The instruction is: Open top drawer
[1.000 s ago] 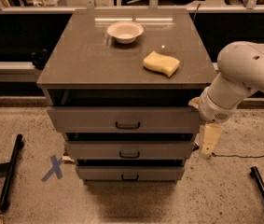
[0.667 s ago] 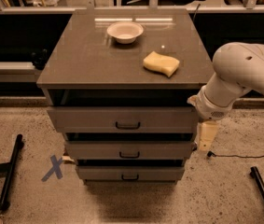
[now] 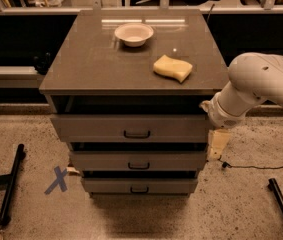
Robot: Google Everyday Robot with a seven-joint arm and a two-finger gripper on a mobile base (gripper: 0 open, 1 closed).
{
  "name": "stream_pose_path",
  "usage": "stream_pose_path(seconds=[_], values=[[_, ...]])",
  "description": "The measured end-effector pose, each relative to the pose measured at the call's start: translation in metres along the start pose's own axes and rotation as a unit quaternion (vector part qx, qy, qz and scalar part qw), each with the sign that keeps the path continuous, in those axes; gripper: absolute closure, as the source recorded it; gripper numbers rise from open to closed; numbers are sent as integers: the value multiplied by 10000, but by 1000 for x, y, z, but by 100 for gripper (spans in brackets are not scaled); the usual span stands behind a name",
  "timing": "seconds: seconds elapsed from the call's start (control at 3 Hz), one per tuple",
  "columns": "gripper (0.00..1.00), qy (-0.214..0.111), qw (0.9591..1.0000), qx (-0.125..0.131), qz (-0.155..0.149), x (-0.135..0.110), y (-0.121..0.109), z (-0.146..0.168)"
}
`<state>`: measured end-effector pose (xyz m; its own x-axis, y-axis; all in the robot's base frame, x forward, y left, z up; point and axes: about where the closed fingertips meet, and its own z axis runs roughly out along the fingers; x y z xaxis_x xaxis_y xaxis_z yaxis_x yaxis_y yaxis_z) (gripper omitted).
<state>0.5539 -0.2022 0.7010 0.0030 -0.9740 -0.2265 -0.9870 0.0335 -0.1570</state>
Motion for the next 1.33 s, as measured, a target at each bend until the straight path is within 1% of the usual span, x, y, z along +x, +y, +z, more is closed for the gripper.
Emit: stream_pose_path(seconds=[0.33, 0.67, 1.33], values=[[0, 0, 10000, 0, 0, 0, 0, 0], [0, -94, 9998, 23, -180, -1, -1, 5], [0, -288, 9968, 47, -741, -20, -11, 22]])
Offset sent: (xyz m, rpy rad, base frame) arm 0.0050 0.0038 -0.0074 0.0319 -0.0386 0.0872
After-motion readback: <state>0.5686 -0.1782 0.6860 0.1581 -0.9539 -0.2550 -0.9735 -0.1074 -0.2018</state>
